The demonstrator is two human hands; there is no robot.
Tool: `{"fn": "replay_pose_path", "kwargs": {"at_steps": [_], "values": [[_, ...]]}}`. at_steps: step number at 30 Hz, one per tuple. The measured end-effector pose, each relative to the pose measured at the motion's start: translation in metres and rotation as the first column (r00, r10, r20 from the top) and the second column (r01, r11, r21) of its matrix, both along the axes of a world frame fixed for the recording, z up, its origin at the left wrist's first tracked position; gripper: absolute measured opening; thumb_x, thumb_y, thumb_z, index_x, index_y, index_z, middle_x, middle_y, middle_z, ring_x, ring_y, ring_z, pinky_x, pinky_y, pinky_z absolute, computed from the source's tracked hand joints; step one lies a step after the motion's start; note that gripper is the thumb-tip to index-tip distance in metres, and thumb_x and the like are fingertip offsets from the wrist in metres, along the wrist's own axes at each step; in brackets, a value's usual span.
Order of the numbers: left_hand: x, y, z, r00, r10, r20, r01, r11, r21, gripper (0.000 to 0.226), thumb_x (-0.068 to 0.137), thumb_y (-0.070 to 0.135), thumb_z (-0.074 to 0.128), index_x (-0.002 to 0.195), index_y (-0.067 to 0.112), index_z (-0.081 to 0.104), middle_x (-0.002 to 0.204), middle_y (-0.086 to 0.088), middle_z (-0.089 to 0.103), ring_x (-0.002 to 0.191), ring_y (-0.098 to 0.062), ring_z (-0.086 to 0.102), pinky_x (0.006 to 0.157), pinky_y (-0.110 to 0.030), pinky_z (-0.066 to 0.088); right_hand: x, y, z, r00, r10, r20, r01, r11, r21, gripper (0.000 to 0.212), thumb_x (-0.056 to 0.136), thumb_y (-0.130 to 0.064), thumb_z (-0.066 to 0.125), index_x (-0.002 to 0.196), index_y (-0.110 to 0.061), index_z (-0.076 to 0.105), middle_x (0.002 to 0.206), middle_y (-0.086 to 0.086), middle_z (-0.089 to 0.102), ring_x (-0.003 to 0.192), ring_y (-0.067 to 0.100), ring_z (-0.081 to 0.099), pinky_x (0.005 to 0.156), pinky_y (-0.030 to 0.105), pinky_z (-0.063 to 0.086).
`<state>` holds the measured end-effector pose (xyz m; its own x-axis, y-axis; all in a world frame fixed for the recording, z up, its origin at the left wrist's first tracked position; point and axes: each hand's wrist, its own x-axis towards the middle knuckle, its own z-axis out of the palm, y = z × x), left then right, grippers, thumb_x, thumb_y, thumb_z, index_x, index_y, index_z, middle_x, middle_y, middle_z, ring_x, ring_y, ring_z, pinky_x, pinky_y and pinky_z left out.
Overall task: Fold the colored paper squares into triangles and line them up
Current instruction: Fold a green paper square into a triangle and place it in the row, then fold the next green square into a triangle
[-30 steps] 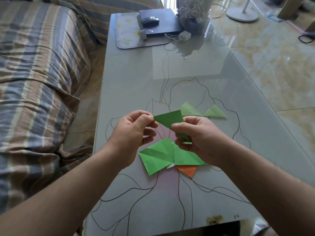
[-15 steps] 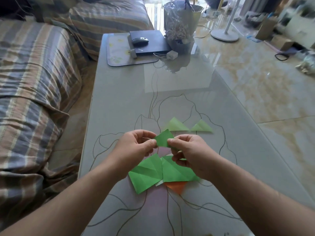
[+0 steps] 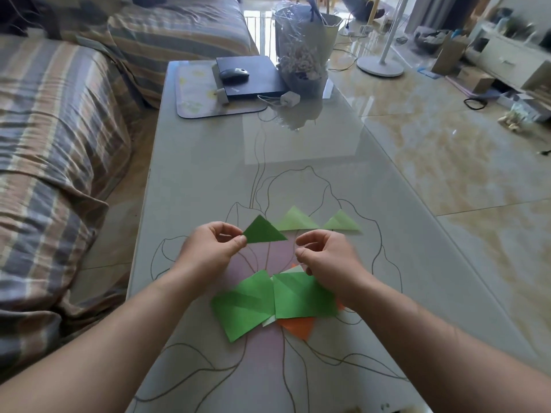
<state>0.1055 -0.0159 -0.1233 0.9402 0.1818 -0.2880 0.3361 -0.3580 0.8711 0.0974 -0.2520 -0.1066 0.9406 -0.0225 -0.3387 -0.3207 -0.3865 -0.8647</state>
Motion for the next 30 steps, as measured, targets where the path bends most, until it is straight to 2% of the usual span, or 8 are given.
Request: {"fn": "replay_pose_path", "kwargs": {"at_steps": [3,8,13,16,18,21,24,30], "values": [[0.016,0.004,-0.003,0.996,0.053,0.069,-0.064,0.984,0.167,0.011,0.087,0.038,0.079,0.091,0.029,0.075,0.089,0.013,0.075,0.091,-0.008,0.070,0.089,-0.034,0.057,-0.001,-0.005,0.001,0.996,0.065,0.058,-0.053,0.979,-0.196,0.010,0.088,-0.023,0.070,0.092,-0.032,0.073,0.080,-0.011,0.073,0.070,0.006,0.066,0.063,0.026,0.052],[0.044,-0.001,-0.003,0.994,0.081,0.068,-0.102,0.907,0.409,0.011,0.083,0.042,0.072,0.089,0.032,0.072,0.086,0.018,0.072,0.093,-0.014,0.069,0.088,-0.032,0.057,0.000,-0.015,0.001,0.989,0.075,0.127,-0.043,0.969,-0.242,0.013,0.087,-0.021,0.068,0.092,-0.033,0.072,0.073,-0.013,0.070,0.053,0.001,0.057,0.055,0.027,0.048],[0.042,0.004,-0.015,0.997,0.049,0.052,-0.070,0.823,0.563,0.019,0.081,0.047,0.064,0.095,0.036,0.068,0.097,0.006,0.071,0.100,-0.026,0.063,0.086,-0.037,0.054,0.001,-0.025,0.003,0.985,0.144,0.091,-0.102,0.928,-0.359,0.016,0.089,-0.029,0.069,0.104,-0.034,0.070,0.086,-0.009,0.070,0.077,0.010,0.065,0.071,0.032,0.054],[0.036,0.007,-0.014,0.997,0.027,0.068,-0.060,0.832,0.552,0.022,0.089,0.045,0.064,0.108,0.033,0.066,0.101,0.001,0.068,0.104,-0.030,0.061,0.093,-0.040,0.052,0.001,-0.030,0.005,0.961,0.276,-0.013,-0.248,0.841,-0.482,0.035,0.086,-0.047,0.072,0.119,-0.036,0.067,0.105,-0.010,0.060,0.095,0.009,0.061,0.082,0.030,0.051],[0.027,0.010,-0.010,0.997,0.029,0.075,-0.063,0.861,0.504,0.024,0.093,0.042,0.063,0.114,0.031,0.064,0.103,0.001,0.066,0.105,-0.028,0.061,0.096,-0.040,0.051,0.000,-0.035,0.009,0.912,0.391,-0.121,-0.383,0.712,-0.588,0.055,0.076,-0.066,0.073,0.123,-0.041,0.061,0.114,-0.008,0.051,0.110,0.015,0.053,0.093,0.032,0.048],[0.004,0.017,-0.001,1.000,-0.001,0.023,-0.008,0.904,0.428,0.021,0.093,0.040,0.065,0.113,0.034,0.062,0.111,0.001,0.065,0.102,-0.021,0.062,0.086,-0.035,0.052,-0.006,-0.035,0.011,0.849,0.464,-0.254,-0.496,0.532,-0.686,0.068,0.064,-0.074,0.080,0.118,-0.042,0.055,0.116,-0.005,0.041,0.113,0.020,0.040,0.097,0.037,0.047],[-0.022,0.023,0.009,0.996,-0.065,-0.061,0.084,0.916,0.392,0.017,0.089,0.040,0.069,0.105,0.035,0.068,0.116,0.001,0.064,0.103,-0.017,0.062,0.079,-0.030,0.048,-0.015,-0.030,0.009,0.851,0.457,-0.259,-0.490,0.512,-0.706,0.064,0.061,-0.068,0.085,0.106,-0.037,0.052,0.112,-0.005,0.040,0.110,0.021,0.039,0.094,0.042,0.050],[-0.066,0.010,0.026,0.965,-0.214,-0.149,0.247,0.934,0.259,0.015,0.085,0.040,0.072,0.099,0.037,0.069,0.109,0.006,0.067,0.098,-0.013,0.067,0.090,-0.032,0.056,-0.028,-0.030,0.013,0.877,0.446,-0.180,-0.428,0.553,-0.715,0.046,0.071,-0.053,0.085,0.104,-0.037,0.057,0.109,-0.005,0.051,0.104,0.019,0.051,0.076,0.031,0.044]]}}
